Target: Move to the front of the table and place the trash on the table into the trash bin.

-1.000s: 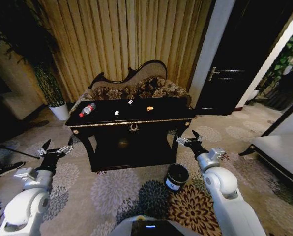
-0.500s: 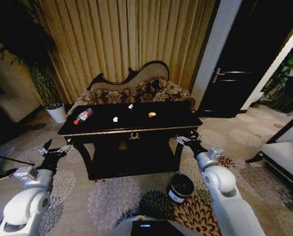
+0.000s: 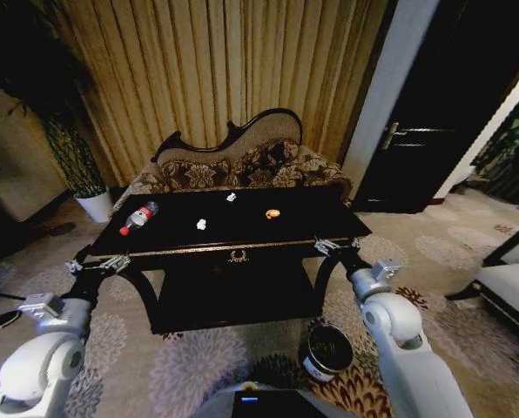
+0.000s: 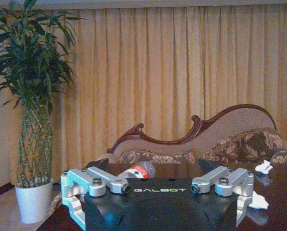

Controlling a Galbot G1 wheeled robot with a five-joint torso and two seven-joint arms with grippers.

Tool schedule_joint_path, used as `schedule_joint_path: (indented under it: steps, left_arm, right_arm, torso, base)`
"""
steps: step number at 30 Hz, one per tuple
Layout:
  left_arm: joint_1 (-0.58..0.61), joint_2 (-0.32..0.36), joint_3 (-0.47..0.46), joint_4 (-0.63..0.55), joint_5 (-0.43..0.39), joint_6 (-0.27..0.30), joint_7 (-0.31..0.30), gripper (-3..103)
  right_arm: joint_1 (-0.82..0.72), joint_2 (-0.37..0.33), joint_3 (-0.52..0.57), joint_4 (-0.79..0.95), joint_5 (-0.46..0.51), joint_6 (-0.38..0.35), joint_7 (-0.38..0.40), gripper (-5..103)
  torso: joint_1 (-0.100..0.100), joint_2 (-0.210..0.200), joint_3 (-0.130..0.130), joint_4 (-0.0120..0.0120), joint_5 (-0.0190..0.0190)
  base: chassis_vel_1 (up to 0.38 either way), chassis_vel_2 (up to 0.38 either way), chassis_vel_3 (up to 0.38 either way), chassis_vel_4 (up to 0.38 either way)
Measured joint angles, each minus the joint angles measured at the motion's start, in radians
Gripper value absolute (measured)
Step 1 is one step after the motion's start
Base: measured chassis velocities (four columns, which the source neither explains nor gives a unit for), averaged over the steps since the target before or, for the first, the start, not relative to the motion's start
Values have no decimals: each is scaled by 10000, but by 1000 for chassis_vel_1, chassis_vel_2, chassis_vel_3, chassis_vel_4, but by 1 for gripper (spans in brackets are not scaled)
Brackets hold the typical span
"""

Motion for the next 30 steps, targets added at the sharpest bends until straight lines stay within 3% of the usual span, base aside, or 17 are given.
schedule_joint_path:
  steps: [30]
  left_arm:
    - [142,-190,75,-76,53,-181,62,100]
  right_arm:
    - [-291,212,-193,15,-425,334,0,100]
  torso:
    - [1,-2,0,0,0]
  base:
    - [-120,116,118,-119]
